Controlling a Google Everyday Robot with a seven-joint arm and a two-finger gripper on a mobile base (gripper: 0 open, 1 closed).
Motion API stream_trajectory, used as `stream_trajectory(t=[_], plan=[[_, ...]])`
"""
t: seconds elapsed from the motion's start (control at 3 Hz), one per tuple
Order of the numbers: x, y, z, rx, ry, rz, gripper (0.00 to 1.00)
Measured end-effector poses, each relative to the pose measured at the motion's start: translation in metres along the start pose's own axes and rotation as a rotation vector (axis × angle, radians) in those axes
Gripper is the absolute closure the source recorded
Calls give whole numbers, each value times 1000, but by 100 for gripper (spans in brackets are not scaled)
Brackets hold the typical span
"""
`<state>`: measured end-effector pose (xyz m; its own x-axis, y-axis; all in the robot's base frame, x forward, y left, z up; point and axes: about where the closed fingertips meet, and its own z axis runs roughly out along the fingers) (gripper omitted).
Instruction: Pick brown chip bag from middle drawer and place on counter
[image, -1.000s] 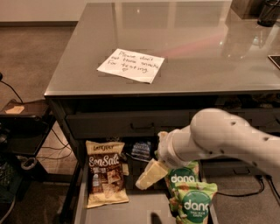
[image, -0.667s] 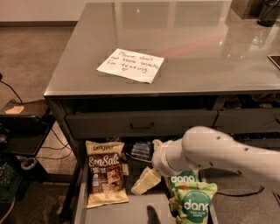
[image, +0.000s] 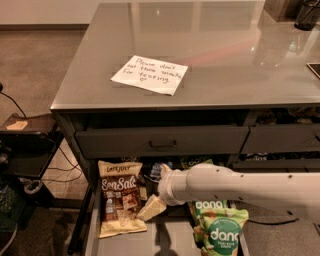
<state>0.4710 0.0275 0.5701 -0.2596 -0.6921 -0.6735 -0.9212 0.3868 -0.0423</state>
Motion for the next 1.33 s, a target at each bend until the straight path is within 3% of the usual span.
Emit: stream_trajectory(t=[0.33,0.67,1.33], plan=[[-2,-12,42,-4,-50,-38,0],[-2,-26,84,-40,-84,-49,0],[14,-52,151,-100,-83,-12,0]])
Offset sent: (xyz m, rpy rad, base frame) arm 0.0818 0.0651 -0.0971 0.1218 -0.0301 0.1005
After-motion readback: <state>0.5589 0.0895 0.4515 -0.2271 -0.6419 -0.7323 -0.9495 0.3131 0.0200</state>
